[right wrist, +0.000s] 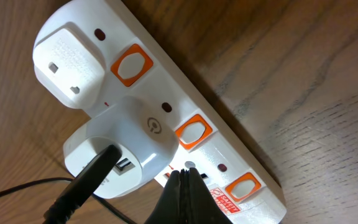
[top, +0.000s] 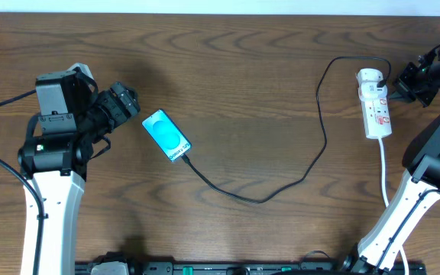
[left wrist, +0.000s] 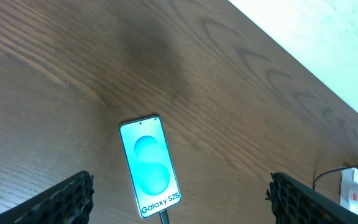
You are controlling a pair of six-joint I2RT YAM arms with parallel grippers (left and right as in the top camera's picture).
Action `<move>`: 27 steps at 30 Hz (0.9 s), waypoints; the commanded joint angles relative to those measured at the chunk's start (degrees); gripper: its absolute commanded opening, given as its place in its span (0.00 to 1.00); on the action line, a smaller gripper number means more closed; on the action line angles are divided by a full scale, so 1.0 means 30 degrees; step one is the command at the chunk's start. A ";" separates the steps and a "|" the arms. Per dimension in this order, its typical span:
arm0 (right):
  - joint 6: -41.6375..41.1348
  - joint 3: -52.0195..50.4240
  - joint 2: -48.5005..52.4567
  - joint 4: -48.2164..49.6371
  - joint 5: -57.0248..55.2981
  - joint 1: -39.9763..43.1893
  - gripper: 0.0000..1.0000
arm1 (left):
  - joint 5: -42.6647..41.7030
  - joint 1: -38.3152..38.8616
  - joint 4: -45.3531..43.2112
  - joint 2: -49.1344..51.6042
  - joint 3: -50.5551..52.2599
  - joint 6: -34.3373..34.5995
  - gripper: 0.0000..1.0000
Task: Plug charger to phone and switch on socket
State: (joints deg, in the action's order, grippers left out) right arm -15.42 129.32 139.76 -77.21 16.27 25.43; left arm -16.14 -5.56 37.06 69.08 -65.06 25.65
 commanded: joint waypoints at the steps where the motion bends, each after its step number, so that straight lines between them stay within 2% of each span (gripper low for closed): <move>1: 0.0313 0.0350 -0.0619 -0.0051 -0.0321 -0.0015 0.01 | 0.0262 -0.0080 0.0007 0.0051 -0.0015 -0.0175 0.91; 27: -0.0248 -0.0357 -0.0597 0.0612 -0.1027 -0.0510 0.01 | 0.0262 -0.0080 0.0007 0.0051 -0.0015 -0.0175 0.91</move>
State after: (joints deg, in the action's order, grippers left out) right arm -15.51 129.10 139.74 -75.64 13.63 24.51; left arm -16.14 -5.56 37.08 69.08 -65.06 25.65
